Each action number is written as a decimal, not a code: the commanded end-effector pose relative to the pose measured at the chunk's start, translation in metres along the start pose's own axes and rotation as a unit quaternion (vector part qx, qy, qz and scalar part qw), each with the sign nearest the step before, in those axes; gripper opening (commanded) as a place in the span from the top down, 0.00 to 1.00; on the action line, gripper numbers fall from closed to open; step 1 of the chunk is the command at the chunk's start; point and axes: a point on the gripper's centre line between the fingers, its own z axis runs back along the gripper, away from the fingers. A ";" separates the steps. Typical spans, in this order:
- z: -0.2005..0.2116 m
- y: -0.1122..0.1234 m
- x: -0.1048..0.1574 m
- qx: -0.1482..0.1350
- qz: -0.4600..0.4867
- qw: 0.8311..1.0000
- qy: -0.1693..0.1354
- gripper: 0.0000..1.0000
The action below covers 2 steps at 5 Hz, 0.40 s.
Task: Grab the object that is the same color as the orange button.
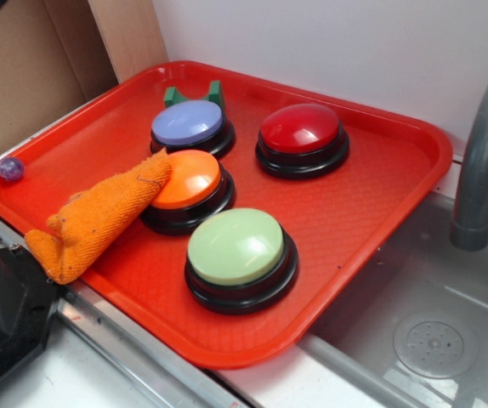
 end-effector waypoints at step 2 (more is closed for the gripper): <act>-0.038 0.004 -0.002 0.017 0.004 0.999 -0.038 0.00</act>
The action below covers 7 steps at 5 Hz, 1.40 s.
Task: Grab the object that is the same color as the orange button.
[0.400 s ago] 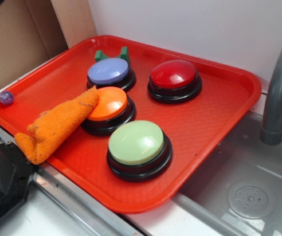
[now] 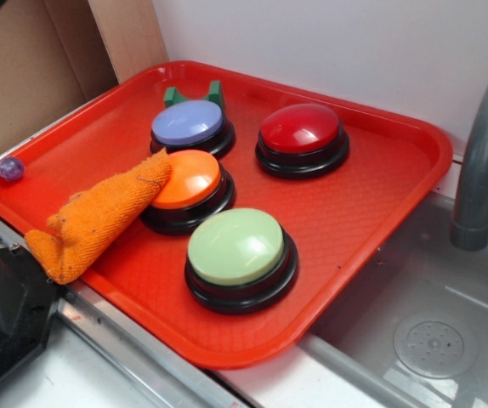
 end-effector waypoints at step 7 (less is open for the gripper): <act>-0.199 0.005 -0.003 0.030 0.079 0.996 0.002 1.00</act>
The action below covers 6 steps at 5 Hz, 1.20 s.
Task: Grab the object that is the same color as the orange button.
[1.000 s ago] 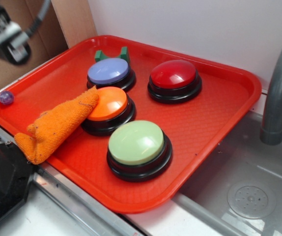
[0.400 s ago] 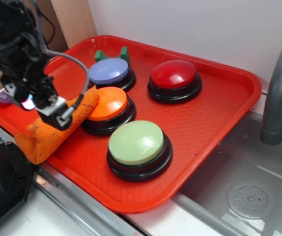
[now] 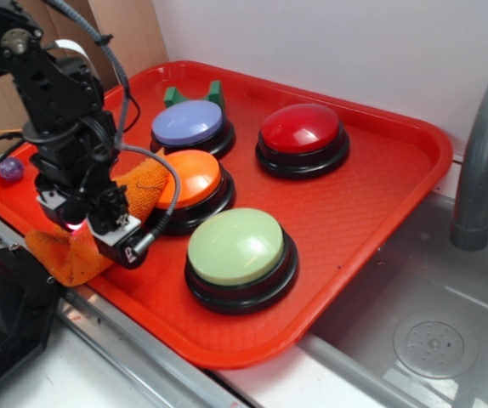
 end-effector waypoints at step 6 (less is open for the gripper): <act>0.071 0.010 0.026 -0.012 0.038 0.999 -0.013 1.00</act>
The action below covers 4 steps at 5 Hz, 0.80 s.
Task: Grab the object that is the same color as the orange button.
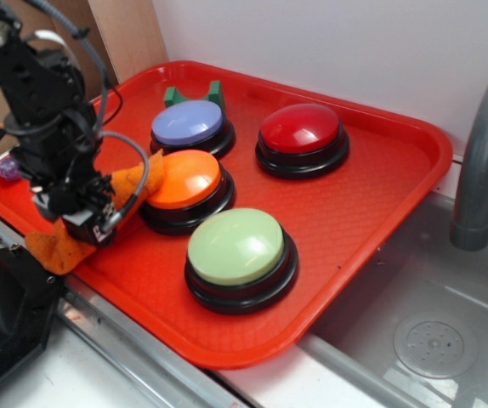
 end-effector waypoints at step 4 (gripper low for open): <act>0.146 0.012 0.072 -0.054 -0.001 0.997 -0.062 1.00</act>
